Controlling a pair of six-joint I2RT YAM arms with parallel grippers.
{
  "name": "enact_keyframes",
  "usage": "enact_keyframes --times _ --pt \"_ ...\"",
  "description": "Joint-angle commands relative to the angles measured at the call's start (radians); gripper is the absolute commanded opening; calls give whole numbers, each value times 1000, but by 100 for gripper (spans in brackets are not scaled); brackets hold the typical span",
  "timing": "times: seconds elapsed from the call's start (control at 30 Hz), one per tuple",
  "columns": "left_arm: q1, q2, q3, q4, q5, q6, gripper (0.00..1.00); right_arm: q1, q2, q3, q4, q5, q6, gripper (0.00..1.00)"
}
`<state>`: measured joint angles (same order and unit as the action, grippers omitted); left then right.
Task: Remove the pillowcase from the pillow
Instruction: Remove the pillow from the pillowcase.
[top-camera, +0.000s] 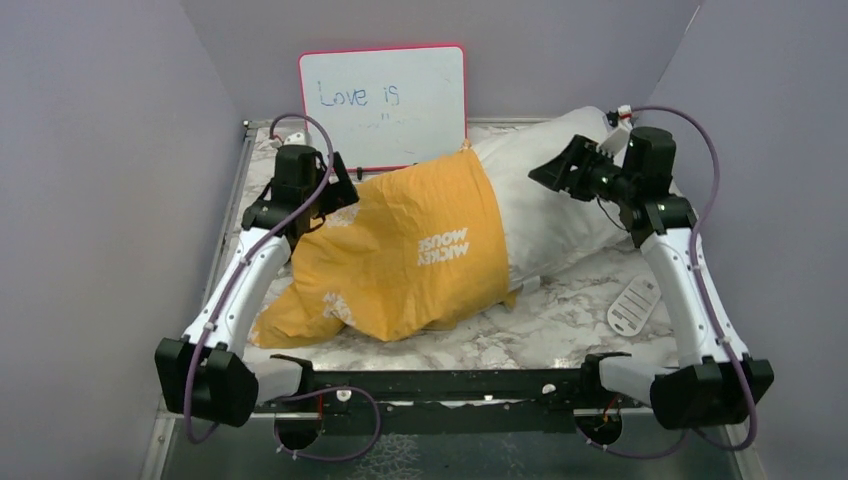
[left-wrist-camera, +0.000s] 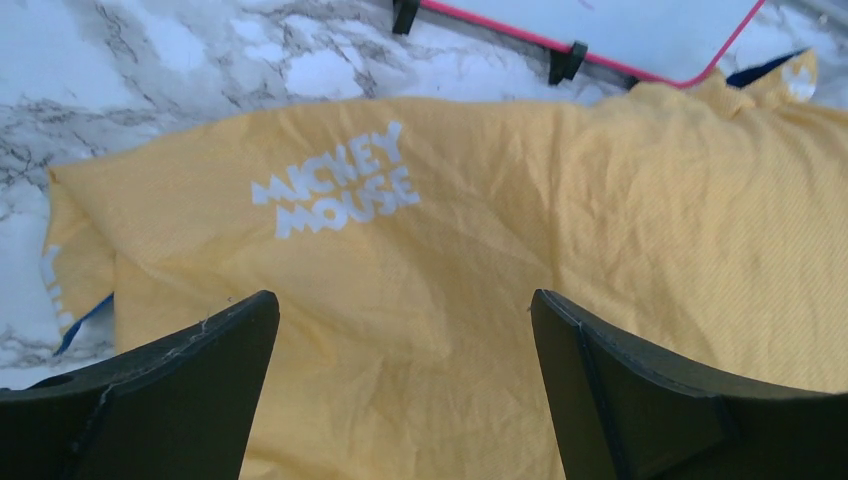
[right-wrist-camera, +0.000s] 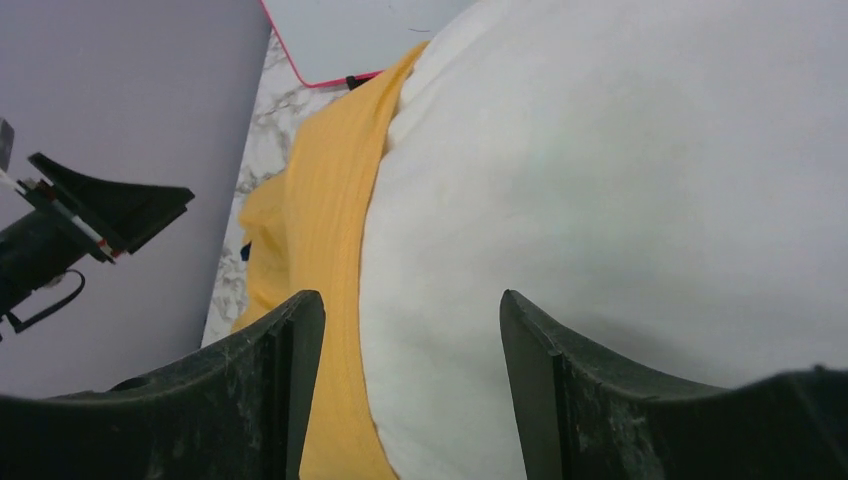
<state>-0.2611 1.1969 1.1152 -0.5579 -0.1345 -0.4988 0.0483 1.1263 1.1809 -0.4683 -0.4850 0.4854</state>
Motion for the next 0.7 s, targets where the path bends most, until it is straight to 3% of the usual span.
enact_keyframes --times 0.0,0.13,0.33,0.47,0.67 --pt "135 112 92 206 284 22 99 21 150 168 -22 -95 -130 71" --pt "248 307 155 373 595 27 99 29 304 315 -86 -85 -206 75" --pt "353 579 189 620 1009 123 99 31 410 278 -117 -106 -247 76" --pt "349 732 275 603 1166 231 99 31 403 188 -84 -130 -244 78" --pt "349 781 275 732 1325 260 99 32 407 127 -108 -106 -262 78"
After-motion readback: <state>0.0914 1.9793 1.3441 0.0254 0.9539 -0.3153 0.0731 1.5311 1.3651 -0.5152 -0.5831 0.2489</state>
